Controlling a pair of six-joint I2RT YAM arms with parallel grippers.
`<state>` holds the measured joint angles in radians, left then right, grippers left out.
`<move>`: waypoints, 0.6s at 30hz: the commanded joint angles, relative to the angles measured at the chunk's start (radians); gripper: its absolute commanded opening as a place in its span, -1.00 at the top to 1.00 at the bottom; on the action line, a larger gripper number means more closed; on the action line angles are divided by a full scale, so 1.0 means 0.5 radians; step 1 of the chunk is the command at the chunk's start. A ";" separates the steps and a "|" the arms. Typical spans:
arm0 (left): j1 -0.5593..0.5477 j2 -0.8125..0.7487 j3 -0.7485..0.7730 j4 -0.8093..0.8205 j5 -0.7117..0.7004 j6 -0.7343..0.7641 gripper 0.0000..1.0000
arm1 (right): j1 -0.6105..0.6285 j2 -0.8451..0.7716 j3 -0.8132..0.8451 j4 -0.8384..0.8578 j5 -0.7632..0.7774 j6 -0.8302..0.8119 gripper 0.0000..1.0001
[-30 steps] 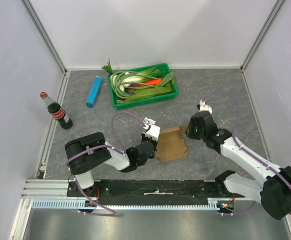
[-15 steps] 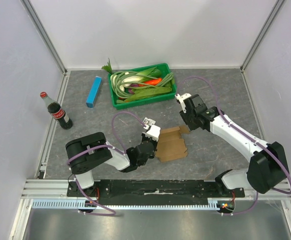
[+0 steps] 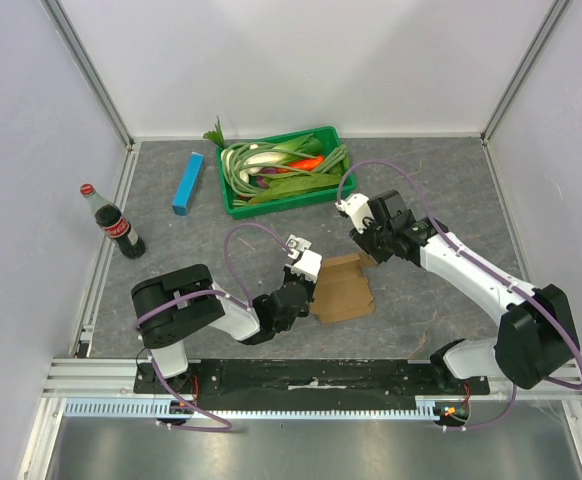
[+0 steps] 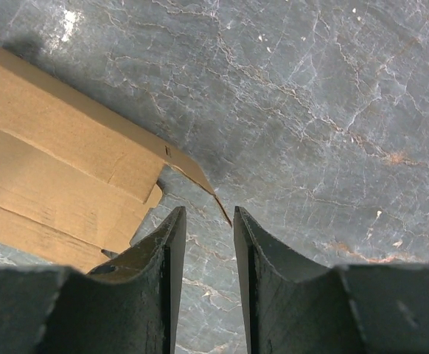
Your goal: Fold the paper box
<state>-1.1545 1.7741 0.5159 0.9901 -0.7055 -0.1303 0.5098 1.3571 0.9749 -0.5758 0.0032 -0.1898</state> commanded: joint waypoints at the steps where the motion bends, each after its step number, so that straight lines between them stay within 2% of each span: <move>1: -0.013 0.026 0.008 0.124 -0.055 0.064 0.96 | 0.005 0.044 -0.020 0.109 -0.046 -0.096 0.21; 7: -0.013 0.023 -0.001 0.131 -0.052 0.064 0.96 | 0.005 0.108 -0.038 0.216 -0.129 -0.084 0.21; 11: -0.013 0.023 0.005 0.130 -0.043 0.058 0.96 | 0.005 0.154 -0.035 0.231 -0.120 -0.071 0.32; 18: -0.013 0.026 0.008 0.127 -0.043 0.055 0.96 | 0.005 0.179 -0.020 0.210 -0.142 0.072 0.71</move>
<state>-1.1542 1.7744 0.5159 0.9958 -0.7059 -0.1257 0.5114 1.4395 0.9562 -0.5007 -0.0559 -0.2024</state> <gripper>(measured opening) 0.239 0.200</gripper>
